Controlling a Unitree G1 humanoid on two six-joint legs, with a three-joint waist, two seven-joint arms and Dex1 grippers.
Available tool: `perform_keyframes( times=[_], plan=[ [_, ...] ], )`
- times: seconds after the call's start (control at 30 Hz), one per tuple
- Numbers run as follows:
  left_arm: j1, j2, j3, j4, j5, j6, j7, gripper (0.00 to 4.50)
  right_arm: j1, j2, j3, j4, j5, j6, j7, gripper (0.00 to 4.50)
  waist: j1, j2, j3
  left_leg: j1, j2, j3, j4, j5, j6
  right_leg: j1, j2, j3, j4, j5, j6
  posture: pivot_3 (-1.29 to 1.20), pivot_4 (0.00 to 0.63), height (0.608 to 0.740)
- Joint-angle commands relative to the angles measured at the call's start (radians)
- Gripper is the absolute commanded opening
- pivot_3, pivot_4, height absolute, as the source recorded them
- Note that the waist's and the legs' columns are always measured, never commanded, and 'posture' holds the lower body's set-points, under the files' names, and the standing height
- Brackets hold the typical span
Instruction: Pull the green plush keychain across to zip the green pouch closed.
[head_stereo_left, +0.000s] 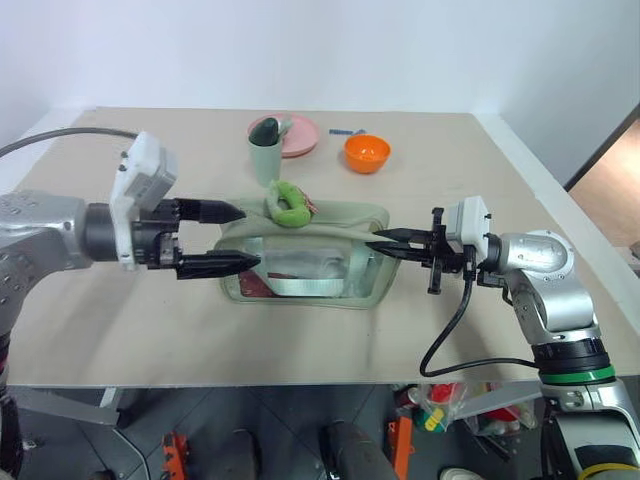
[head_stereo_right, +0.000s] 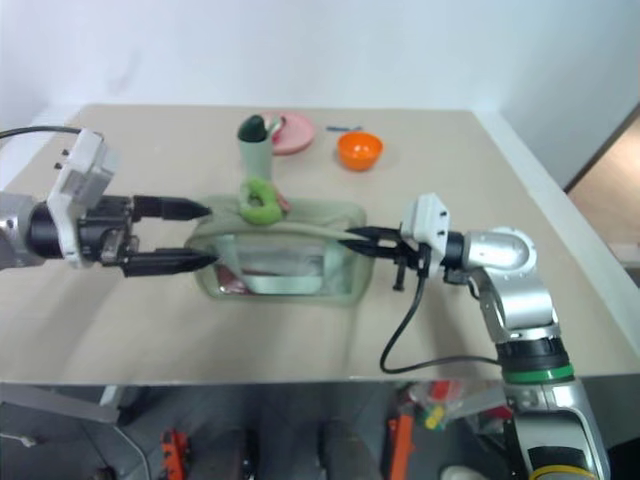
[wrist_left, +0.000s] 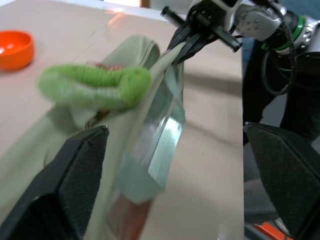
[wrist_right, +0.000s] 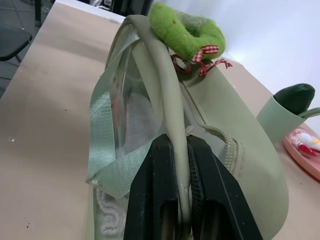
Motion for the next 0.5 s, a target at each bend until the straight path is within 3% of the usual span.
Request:
perform_keyframes(
  times=[0.03,0.27,0.37,0.5],
  plan=[
    [0.093,-0.039,0.107,-0.050,0.056,-0.085,0.091,4.46,-0.022,-0.003,-0.007,-0.003,-0.002,-0.012,0.009,0.00,0.002,0.000,0.000,0.000,0.000,0.000,0.000,0.000,0.000,0.000,0.000,0.000,0.000,0.000,0.000,0.00,0.150,0.740],
    [0.300,-0.266,0.114,-0.076,0.177,-0.272,0.243,4.46,-0.017,-0.004,-0.005,-0.013,0.004,-0.006,0.015,0.00,0.004,-0.001,0.000,0.001,0.000,0.000,0.001,0.000,0.000,0.001,-0.001,0.000,0.000,0.001,0.000,0.00,0.150,0.740],
    [0.330,-0.311,0.088,-0.071,0.206,-0.318,0.258,3.71,-0.018,-0.006,-0.007,-0.013,0.004,-0.004,0.015,0.00,0.004,-0.001,0.000,0.002,0.000,0.001,0.001,0.000,0.000,0.001,-0.001,0.000,0.000,0.001,-0.001,0.00,0.150,0.740],
    [0.289,-0.350,0.075,-0.055,0.207,-0.349,0.280,2.38,-0.018,-0.011,-0.010,-0.015,0.003,0.000,0.016,0.00,0.005,-0.001,0.000,0.002,0.000,0.001,0.001,0.000,0.000,0.002,-0.001,0.000,0.000,0.001,0.000,0.00,0.150,0.740]
  ],
)
